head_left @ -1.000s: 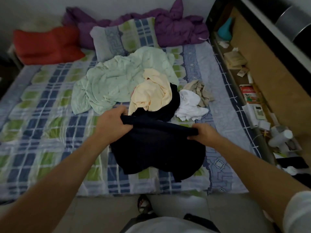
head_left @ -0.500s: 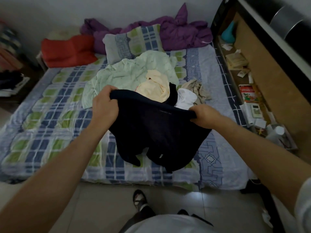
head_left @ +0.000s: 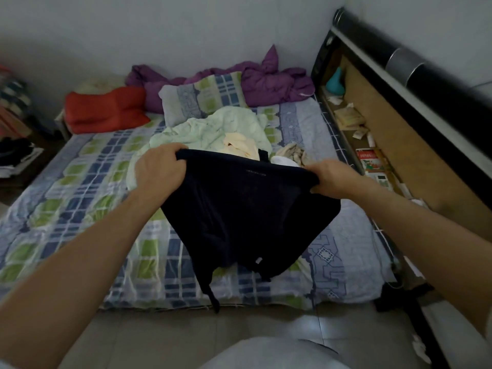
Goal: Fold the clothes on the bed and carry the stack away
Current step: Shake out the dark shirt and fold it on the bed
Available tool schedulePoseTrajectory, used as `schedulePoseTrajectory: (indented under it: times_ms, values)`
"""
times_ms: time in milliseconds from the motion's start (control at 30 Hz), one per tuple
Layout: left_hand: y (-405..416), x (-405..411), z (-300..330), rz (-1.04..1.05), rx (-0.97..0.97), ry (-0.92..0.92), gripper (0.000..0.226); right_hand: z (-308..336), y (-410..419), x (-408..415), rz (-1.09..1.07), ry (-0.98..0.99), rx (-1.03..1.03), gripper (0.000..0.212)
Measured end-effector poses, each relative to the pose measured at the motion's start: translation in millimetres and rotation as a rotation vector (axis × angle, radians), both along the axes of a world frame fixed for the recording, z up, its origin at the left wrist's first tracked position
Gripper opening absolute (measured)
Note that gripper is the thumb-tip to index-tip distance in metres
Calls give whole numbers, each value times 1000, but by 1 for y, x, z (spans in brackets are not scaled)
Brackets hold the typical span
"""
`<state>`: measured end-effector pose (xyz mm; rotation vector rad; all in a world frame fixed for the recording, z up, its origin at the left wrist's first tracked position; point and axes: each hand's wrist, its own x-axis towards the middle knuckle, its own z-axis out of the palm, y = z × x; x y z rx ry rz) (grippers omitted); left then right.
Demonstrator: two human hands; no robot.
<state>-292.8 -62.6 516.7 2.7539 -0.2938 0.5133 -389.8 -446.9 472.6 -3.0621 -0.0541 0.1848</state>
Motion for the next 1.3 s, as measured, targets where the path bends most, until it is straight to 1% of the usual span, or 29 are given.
schedulePoseTrajectory:
  times_ms: [67,133,200,233,267,333,400,467,500,567,633,667,700,733,767,800,867,900,967,1000,1067,1133,1200,1233,1300]
  values:
    - [4,-7,4,-30,2,-29,43,7,11,-11,-92,-78,-19,24]
    - [15,-13,10,-35,-2,-56,44,21,23,-20,-276,-236,-20,19]
    - [31,-17,18,-12,-13,-76,46,40,32,-26,-424,-369,8,19]
    - [39,-19,22,3,-21,-68,48,50,36,-29,-461,-382,36,21]
    - [45,-20,25,17,-29,-45,49,60,42,-31,-486,-356,112,23]
    - [52,-21,29,20,-89,65,39,72,58,-35,-534,-264,408,23]
    - [50,-26,29,-29,-283,265,27,74,76,-42,-614,-222,703,18]
    - [46,-36,28,-47,-569,416,29,73,91,-51,-693,-277,960,19]
    - [46,-42,26,-55,-695,438,33,74,97,-56,-724,-326,1094,20]
    - [47,-51,26,-69,-885,401,41,78,103,-66,-760,-416,1316,21]
    - [48,-56,29,-31,-1070,386,43,78,110,-74,-767,-453,1442,19]
    - [46,-56,29,-32,-1158,441,42,75,114,-75,-775,-444,1478,17]
    - [45,-57,26,-38,-1183,485,39,72,119,-78,-796,-428,1476,15]
    - [45,-58,22,-49,-1106,473,33,66,123,-83,-813,-427,1384,12]
    - [47,-59,17,-75,-942,411,27,60,124,-87,-804,-439,1187,11]
    - [52,-62,13,-106,-757,341,22,57,123,-93,-751,-434,928,14]
    - [67,-69,4,-128,-359,196,19,53,123,-110,-628,-374,431,20]
    - [74,-71,0,-127,-189,135,20,52,123,-117,-598,-332,250,19]
    - [84,-75,-9,-119,54,48,20,51,124,-128,-583,-244,25,19]
    - [87,-77,-13,-118,112,35,18,51,125,-131,-579,-196,-33,21]
    - [89,-79,-20,-126,145,58,15,54,125,-134,-569,-90,-42,26]
    - [90,-79,-25,-141,113,126,19,56,125,-137,-550,16,76,28]
    - [92,-79,-25,-156,17,229,29,57,125,-140,-563,97,275,25]
    - [93,-79,-24,-165,-61,279,33,58,127,-142,-593,111,392,21]
    - [95,-84,-19,-178,-255,354,36,61,130,-149,-658,62,642,16]
